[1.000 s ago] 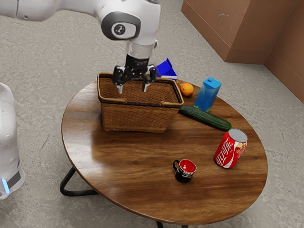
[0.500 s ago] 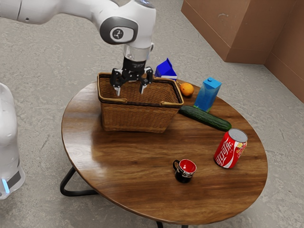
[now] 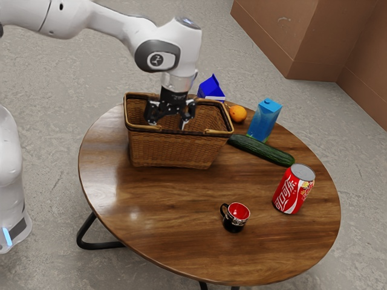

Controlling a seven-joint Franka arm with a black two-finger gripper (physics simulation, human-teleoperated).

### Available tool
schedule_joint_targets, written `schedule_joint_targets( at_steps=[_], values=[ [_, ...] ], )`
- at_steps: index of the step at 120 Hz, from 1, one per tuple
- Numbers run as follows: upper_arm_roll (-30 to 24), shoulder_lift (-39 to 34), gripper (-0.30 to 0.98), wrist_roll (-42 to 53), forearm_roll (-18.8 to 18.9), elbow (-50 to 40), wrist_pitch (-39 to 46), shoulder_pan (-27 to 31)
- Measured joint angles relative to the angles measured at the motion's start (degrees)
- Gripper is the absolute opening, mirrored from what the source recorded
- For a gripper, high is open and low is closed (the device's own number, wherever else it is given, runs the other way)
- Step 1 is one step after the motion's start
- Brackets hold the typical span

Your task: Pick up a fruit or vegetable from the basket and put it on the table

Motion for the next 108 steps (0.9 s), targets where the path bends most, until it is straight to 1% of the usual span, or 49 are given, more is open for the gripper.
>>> schedule_joint_targets(
  at_steps=[38,76,108],
  values=[
    [-0.1,0.9,0.68,0.7,-0.2,-2.6,3.5,0.7],
    [-0.1,3.2,0.68,5.4,1.5,-2.9,6.2,0.7],
    [-1.2,2.9,0.69,7.9,0.4,-5.8,8.8,0.7]
  ],
)
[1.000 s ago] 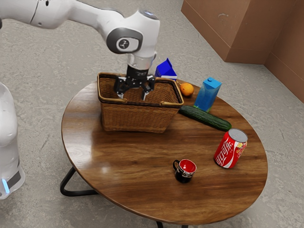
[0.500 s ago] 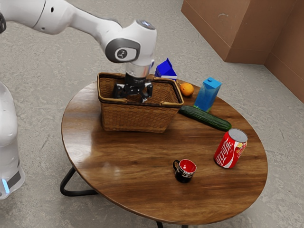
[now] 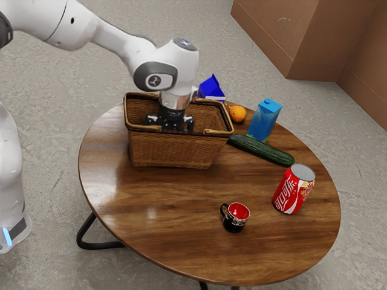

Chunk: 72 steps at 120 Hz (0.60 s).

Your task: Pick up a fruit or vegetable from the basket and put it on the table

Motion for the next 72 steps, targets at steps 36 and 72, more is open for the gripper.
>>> schedule_joint_targets(
  at_steps=[36,72],
  values=[
    [-0.1,1.5,0.69,1.7,-1.4,-0.2,2.0,1.2],
    [-0.1,3.7,0.69,2.8,-3.0,-0.2,3.4,1.3]
  ],
)
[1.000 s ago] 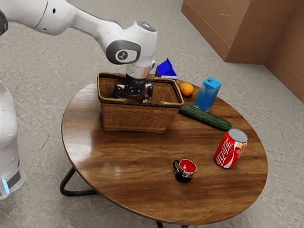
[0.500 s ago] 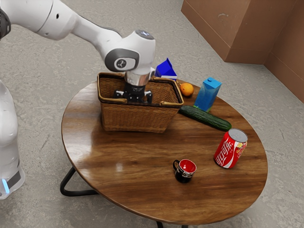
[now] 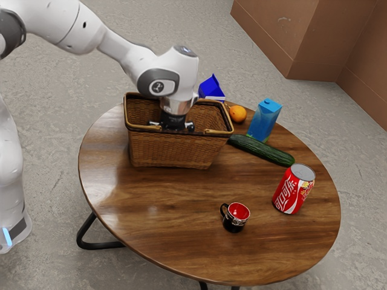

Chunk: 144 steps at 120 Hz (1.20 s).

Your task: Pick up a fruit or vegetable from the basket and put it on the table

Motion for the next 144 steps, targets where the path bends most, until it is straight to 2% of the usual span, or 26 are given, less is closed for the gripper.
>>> schedule_joint_targets(
  at_steps=[30,61,95,109,121,144],
  values=[
    [0.0,1.3,0.69,0.6,-1.9,0.1,0.5,0.3],
    [0.1,1.5,0.58,0.9,-3.6,0.1,0.6,1.2],
    [0.2,1.3,0.54,1.1,-3.7,0.1,0.5,1.2],
    [0.2,0.2,0.36,1.2,-3.5,0.0,0.5,1.1],
    [0.3,-0.4,0.14,1.2,-3.2,0.0,0.3,1.2],
    [0.3,-1.5,0.17,1.1,-2.8,0.0,-0.1,1.7]
  ],
)
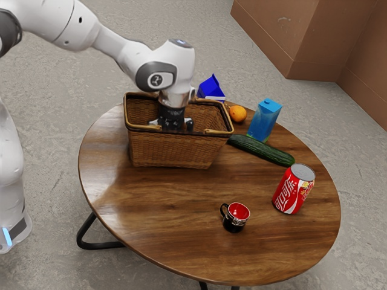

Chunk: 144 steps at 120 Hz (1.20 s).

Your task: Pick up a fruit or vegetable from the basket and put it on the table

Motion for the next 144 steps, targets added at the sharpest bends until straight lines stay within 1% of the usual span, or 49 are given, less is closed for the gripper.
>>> schedule_joint_targets(
  at_steps=[5,29,40,46,82,96,106,113,118,123,127,131,136,144],
  values=[
    [0.0,-0.3,0.16,0.0,0.0,0.0,0.0,0.0],
    [0.0,-2.2,0.21,0.1,0.4,0.0,0.1,0.4],
    [0.0,-3.5,0.3,0.0,1.4,0.0,0.1,0.8],
    [0.0,-4.4,0.32,0.1,1.7,0.0,0.2,1.2],
    [0.0,-9.8,0.25,0.1,2.5,0.0,0.1,2.3],
    [-0.5,-13.4,0.23,0.1,5.2,0.3,0.0,1.6],
    [-3.1,-15.7,0.2,0.1,6.2,0.8,0.0,1.3],
    [-6.1,-17.5,0.2,-0.1,6.7,1.3,0.0,1.3],
    [-8.3,-18.9,0.27,-0.3,6.9,1.5,-0.1,1.3],
    [-10.7,-20.2,0.29,-0.6,7.1,1.5,-0.1,1.3],
    [-12.4,-21.3,0.22,-0.9,7.2,1.5,-0.1,1.5],
    [-14.5,-22.5,0.19,-1.2,7.3,1.6,-0.2,1.8],
    [-17.8,-23.6,0.16,-1.6,7.3,1.6,-0.2,2.5],
    [-21.5,-24.2,0.13,-2.4,7.3,1.6,-0.2,3.1]
  ],
)
